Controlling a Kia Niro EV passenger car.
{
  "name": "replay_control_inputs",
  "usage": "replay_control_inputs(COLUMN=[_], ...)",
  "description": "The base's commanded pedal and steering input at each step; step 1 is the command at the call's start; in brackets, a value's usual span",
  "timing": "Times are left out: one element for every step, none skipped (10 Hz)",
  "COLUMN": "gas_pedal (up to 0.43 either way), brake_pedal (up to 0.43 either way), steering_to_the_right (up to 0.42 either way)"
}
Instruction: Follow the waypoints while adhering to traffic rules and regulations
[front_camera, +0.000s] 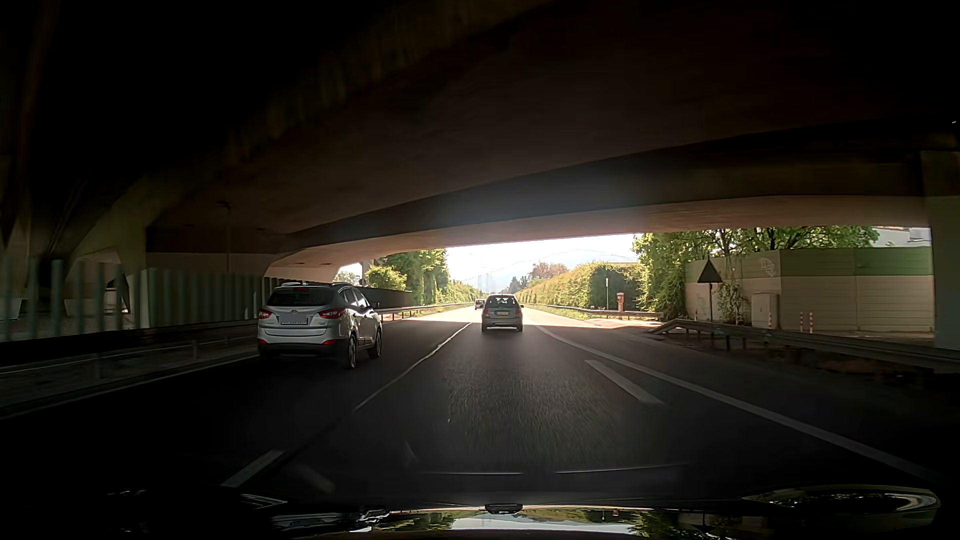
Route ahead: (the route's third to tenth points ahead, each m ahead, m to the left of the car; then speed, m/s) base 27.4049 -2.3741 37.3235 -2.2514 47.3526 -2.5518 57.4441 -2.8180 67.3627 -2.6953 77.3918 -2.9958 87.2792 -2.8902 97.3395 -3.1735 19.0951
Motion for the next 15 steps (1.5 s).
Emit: replay_control_inputs(gas_pedal=[0.118, 0.118, 0.118, 0.118, 0.118, 0.118, 0.118, 0.118, 0.118, 0.118, 0.118, 0.118, 0.118, 0.118, 0.118], brake_pedal=[0.0, 0.0, 0.0, 0.0, 0.0, 0.0, 0.0, 0.0, 0.0, 0.0, 0.0, 0.0, 0.0, 0.0, 0.0], steering_to_the_right=[0.002, 0.002, 0.002, 0.002, 0.002, 0.002, 0.002, 0.002, 0.002, 0.002, 0.002, 0.002, 0.002, 0.002, 0.002])
